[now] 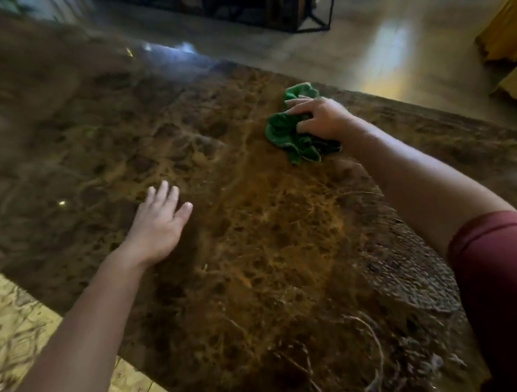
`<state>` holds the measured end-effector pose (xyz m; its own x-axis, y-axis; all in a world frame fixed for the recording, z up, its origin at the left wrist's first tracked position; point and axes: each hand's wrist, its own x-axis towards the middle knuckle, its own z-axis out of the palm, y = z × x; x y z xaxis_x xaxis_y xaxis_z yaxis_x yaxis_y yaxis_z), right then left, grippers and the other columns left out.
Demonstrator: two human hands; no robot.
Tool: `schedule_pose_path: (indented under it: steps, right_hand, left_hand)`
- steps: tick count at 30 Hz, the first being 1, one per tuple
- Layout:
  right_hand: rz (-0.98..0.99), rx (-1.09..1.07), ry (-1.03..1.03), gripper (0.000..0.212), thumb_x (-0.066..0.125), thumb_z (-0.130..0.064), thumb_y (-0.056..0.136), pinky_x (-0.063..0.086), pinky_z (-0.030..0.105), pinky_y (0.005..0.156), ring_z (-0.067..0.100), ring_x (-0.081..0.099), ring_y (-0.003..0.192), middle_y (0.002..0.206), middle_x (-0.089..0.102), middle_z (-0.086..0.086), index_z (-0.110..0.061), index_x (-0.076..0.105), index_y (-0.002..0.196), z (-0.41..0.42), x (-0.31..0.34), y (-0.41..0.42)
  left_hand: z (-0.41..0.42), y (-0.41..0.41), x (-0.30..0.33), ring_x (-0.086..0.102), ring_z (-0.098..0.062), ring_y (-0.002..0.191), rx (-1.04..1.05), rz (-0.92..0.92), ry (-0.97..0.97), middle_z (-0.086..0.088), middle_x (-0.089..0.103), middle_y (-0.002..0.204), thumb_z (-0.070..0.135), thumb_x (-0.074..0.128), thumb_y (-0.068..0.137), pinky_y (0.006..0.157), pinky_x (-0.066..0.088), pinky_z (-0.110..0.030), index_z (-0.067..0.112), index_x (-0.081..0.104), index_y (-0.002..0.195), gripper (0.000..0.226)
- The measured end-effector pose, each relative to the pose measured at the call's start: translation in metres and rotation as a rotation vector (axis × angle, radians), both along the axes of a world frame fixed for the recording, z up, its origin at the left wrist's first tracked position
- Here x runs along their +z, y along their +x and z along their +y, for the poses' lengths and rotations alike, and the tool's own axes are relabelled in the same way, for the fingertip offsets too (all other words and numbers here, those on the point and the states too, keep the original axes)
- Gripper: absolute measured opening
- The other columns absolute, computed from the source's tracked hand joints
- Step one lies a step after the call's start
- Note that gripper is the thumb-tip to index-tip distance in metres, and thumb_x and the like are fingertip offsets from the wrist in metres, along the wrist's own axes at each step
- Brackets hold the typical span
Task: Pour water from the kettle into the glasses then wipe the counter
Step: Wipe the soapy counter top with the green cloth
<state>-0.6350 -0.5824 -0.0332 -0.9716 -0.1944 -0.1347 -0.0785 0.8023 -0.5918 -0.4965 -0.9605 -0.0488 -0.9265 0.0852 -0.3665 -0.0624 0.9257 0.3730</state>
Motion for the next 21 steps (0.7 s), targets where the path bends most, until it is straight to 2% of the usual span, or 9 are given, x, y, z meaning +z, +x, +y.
schedule_pose_path:
  steps: [4,8,12,15,18,19,21]
  right_hand:
    - [-0.024,0.317,0.022,0.049,0.070,-0.010,0.093,0.016,0.039,0.130,0.013,0.030,0.155,0.161,0.046,-0.010,-0.026,0.066,0.139,-0.067,0.001,0.003]
    - [-0.008,0.539,-0.023,0.049,0.071,-0.007,0.090,0.009,0.049,0.131,0.018,0.025,0.157,0.161,0.046,-0.004,-0.023,0.068,0.136,-0.095,-0.005,0.066]
    - [0.028,0.651,-0.069,0.045,0.070,-0.009,0.087,-0.003,0.045,0.129,0.014,0.021,0.159,0.160,0.047,-0.005,-0.026,0.071,0.130,-0.096,-0.003,0.168]
    - [0.012,0.668,-0.118,0.045,0.069,-0.012,0.084,-0.005,0.041,0.129,0.009,0.020,0.159,0.158,0.049,-0.010,-0.028,0.073,0.127,-0.086,-0.006,0.244]
    - [-0.017,0.587,-0.165,0.046,0.069,-0.011,0.077,0.007,0.045,0.132,0.007,0.031,0.154,0.151,0.058,-0.009,-0.025,0.078,0.120,-0.071,-0.010,0.307]
    - [-0.002,0.518,-0.185,0.044,0.069,-0.009,0.075,0.018,0.047,0.130,0.008,0.041,0.150,0.145,0.064,-0.008,-0.023,0.080,0.115,-0.062,-0.007,0.332]
    - [0.053,0.338,-0.252,0.038,0.064,-0.006,0.073,0.040,0.043,0.117,0.010,0.057,0.133,0.131,0.071,-0.007,-0.022,0.082,0.102,-0.049,-0.001,0.363]
  left_hand:
    - [-0.002,0.002,-0.006,-0.015,-0.016,0.155,0.004,0.026,0.037,0.004,-0.005,0.170,0.053,0.019,0.106,0.123,-0.011,-0.040,0.019,0.013,0.162,0.065]
    - [-0.005,-0.001,-0.003,-0.015,-0.011,0.154,0.053,-0.009,0.157,0.010,-0.002,0.170,0.058,0.011,0.103,0.123,-0.014,-0.038,0.022,0.018,0.162,0.069]
    - [-0.001,-0.004,-0.004,-0.012,-0.014,0.155,0.076,0.023,0.109,0.007,0.000,0.170,0.062,0.009,0.101,0.125,-0.011,-0.042,0.022,0.019,0.161,0.073]
    - [0.006,-0.001,-0.002,-0.011,-0.019,0.156,0.072,0.043,0.028,0.002,0.000,0.171,0.062,0.009,0.102,0.124,-0.010,-0.044,0.018,0.017,0.162,0.074]
    - [0.016,0.002,0.002,-0.005,-0.024,0.157,0.104,0.106,-0.010,-0.002,0.006,0.171,0.062,0.011,0.103,0.125,-0.005,-0.046,0.013,0.021,0.161,0.076]
    - [0.025,0.009,0.003,-0.002,-0.026,0.157,0.113,0.142,-0.019,-0.005,0.010,0.170,0.062,0.012,0.103,0.126,-0.003,-0.047,0.011,0.025,0.159,0.077]
    - [0.036,0.017,0.004,0.004,-0.028,0.157,0.138,0.249,-0.023,-0.008,0.020,0.168,0.059,0.017,0.105,0.126,0.003,-0.049,0.007,0.033,0.156,0.075]
